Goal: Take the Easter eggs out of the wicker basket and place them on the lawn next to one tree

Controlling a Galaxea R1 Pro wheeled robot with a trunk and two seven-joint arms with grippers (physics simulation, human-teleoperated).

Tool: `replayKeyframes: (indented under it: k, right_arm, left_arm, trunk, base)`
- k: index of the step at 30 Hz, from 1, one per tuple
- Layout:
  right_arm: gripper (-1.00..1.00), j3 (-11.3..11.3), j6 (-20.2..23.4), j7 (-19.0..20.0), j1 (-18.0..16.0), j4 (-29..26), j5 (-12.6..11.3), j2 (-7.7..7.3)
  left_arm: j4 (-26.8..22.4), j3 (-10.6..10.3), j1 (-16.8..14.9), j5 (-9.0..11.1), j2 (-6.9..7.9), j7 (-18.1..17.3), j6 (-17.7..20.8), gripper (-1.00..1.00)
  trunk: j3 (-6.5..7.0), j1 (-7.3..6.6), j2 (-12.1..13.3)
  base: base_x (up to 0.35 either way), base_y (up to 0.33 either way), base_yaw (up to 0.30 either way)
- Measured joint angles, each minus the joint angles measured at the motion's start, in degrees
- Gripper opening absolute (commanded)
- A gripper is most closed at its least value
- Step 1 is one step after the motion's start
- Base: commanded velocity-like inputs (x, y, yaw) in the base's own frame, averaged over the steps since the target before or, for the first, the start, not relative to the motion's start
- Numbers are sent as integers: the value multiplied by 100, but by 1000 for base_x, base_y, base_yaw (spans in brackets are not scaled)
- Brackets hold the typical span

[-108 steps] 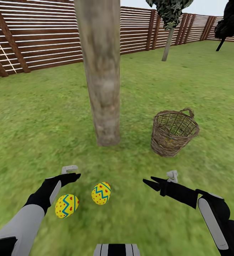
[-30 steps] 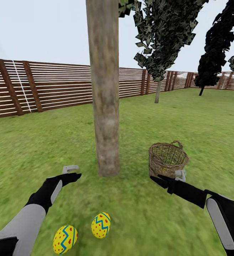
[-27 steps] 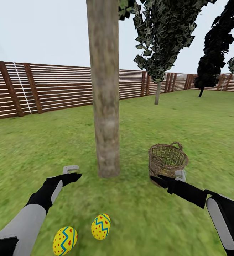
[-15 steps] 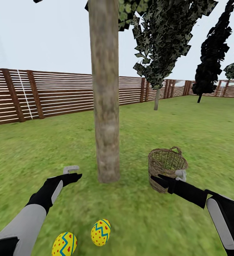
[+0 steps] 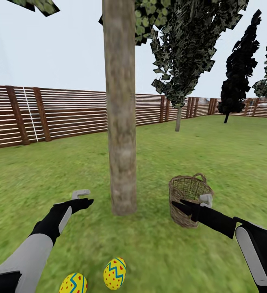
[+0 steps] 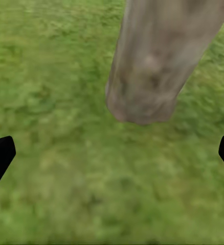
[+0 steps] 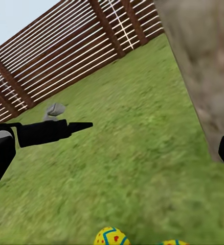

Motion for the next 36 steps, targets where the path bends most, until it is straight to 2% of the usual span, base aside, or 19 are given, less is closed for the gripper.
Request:
replayKeyframes:
  k: [36]
  right_arm:
    - [100,7,1,0,0,0,0,2]
  left_arm:
    - [0,-8,3,0,1,-9,0,100]
  trunk:
    - [646,-791,1444]
  base:
    - [0,0,0]
